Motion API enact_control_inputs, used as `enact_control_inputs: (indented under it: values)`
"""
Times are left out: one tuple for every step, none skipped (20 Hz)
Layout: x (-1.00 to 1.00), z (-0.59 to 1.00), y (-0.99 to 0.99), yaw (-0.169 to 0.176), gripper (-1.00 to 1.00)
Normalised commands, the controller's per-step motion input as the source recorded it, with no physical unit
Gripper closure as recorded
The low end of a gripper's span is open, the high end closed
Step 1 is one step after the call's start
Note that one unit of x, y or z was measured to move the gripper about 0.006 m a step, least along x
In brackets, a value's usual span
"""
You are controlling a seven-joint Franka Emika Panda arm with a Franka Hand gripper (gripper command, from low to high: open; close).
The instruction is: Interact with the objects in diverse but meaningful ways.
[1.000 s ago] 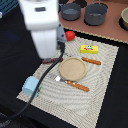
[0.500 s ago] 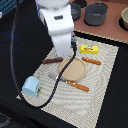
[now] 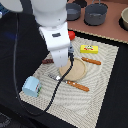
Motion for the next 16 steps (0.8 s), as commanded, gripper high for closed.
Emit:
enact_control_inputs:
  values:
    - [-0.21, -0.23, 0.35, -0.045, -1.00]
    - [-0.17, -0.27, 0.39, -0.038, -1.00]
    - [-0.15, -0.29, 0.39, -0.032, -1.00]
    - [-0.13, -0.31, 0.36, -0.029, -1.00]
    - [-0.13, -0.34, 0.37, -0.034, -1.00]
    - [-0.21, -0.35, 0.37, -0.046, -1.00]
    - [-0.30, -0.34, 0.33, -0.054, -1.00]
    - [-0.37, -0.26, 0.35, -0.058, -1.00]
    - [-0.40, -0.18, 0.39, -0.051, -1.00]
    - [-0.40, -0.15, 0.38, -0.045, -1.00]
    - [-0.43, -0.16, 0.31, -0.041, -1.00]
    - [-0.41, -0.18, 0.33, -0.038, -1.00]
    - [-0.38, -0.19, 0.33, -0.035, -1.00]
    - [-0.37, -0.22, 0.30, -0.034, -1.00]
    - [-0.34, -0.26, 0.29, -0.031, -1.00]
    - [-0.29, -0.30, 0.28, -0.029, -1.00]
